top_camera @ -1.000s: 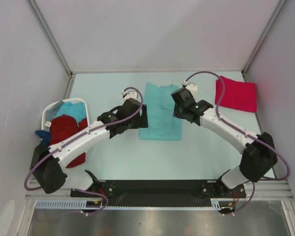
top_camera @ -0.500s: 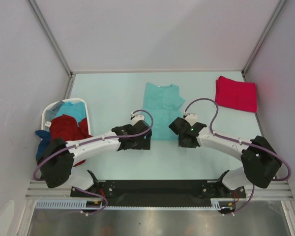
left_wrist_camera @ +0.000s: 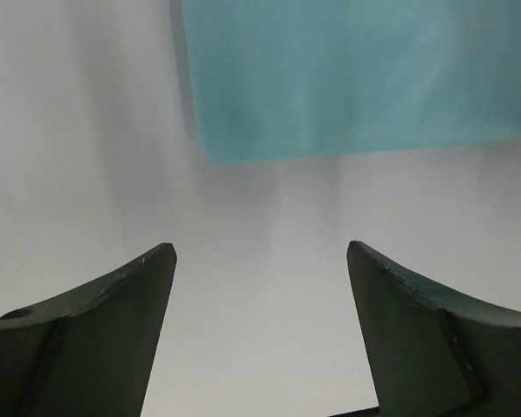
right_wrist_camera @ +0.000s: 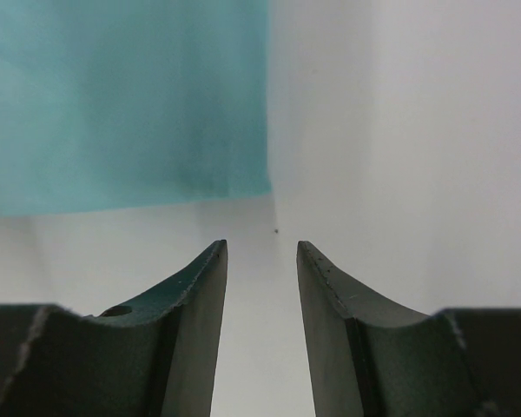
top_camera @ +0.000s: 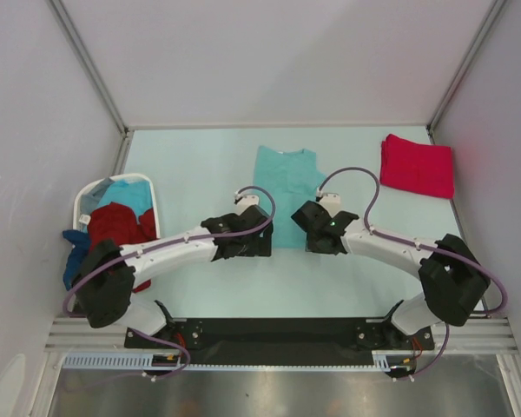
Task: Fold and stack the t-shirts
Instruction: Grab one side of the 2/3 rectangular tshirt with both arms, then fold the long partially folded tshirt into a neat square
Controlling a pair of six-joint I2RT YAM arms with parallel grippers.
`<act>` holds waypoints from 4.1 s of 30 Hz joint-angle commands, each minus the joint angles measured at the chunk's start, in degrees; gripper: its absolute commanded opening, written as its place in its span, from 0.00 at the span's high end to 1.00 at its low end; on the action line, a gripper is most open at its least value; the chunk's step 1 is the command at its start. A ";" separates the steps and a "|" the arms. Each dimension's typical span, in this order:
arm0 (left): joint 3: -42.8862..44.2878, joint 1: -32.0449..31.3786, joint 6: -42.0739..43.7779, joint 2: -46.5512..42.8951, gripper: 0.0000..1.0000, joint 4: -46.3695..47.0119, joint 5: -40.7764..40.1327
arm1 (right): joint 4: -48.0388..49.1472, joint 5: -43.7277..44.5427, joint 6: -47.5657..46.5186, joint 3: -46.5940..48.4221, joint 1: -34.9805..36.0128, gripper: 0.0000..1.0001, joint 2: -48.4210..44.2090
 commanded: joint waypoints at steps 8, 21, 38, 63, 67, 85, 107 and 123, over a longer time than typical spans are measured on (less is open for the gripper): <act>3.85 2.61 0.94 5.32 0.14 1.83 -0.27 | 4.10 -0.51 -1.97 2.62 -0.97 0.57 4.90; 4.03 6.13 3.32 9.45 0.17 4.64 1.58 | 8.84 -2.45 -4.51 1.04 -5.01 0.66 8.85; 6.66 6.83 4.90 11.74 0.26 5.61 2.11 | 8.85 -2.97 -4.78 1.04 -5.54 0.80 9.38; 5.61 7.01 4.46 11.22 0.84 6.31 3.95 | 8.58 -2.62 -4.34 1.48 -5.45 1.00 9.56; 5.34 7.01 4.37 10.69 0.99 5.96 4.04 | 8.41 -2.45 -3.90 1.39 -5.28 1.00 9.47; 19.05 10.17 9.38 8.31 1.00 -2.30 1.75 | 2.52 1.24 -7.24 12.46 -6.24 1.00 6.83; 49.80 22.82 12.98 28.26 1.00 -8.37 4.74 | 1.90 -2.53 -14.45 42.34 -17.32 1.00 26.51; 80.58 24.85 15.71 46.28 1.00 -15.57 7.03 | 0.14 -3.85 -16.03 58.96 -20.75 1.00 38.29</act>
